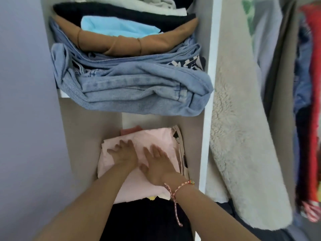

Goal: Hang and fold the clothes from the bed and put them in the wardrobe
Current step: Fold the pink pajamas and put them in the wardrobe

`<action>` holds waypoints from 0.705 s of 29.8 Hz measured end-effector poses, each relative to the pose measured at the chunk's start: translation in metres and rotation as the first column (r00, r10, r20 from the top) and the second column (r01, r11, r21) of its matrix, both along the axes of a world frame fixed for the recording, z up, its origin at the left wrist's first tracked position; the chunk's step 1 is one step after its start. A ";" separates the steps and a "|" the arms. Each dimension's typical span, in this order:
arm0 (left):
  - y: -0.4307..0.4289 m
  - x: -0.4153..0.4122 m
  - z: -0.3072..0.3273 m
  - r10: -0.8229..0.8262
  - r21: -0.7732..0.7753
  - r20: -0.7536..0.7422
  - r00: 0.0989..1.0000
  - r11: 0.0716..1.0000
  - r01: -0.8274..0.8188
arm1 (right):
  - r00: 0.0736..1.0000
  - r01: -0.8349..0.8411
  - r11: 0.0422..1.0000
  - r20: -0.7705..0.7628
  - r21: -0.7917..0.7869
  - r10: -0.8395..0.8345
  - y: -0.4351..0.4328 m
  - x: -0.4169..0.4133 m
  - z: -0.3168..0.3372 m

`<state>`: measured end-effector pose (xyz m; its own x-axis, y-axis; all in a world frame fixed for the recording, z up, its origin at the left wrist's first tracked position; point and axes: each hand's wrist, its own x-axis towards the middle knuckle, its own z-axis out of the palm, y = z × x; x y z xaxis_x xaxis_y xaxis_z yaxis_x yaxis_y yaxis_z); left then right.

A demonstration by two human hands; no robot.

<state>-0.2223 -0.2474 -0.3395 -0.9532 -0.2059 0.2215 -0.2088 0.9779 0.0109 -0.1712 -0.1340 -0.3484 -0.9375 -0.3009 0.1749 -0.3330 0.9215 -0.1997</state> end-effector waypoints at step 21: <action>0.356 0.318 0.048 -0.979 -0.005 0.045 0.197 0.197 0.980 | 0.778 0.457 0.562 0.004 -0.689 -0.628 0.365 0.350 0.042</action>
<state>0.0956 0.1091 -0.2915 -0.3903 0.9031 0.1790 0.9177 0.3972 -0.0034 0.1787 0.2308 -0.3068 -0.7920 0.5137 0.3299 0.0763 0.6195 -0.7813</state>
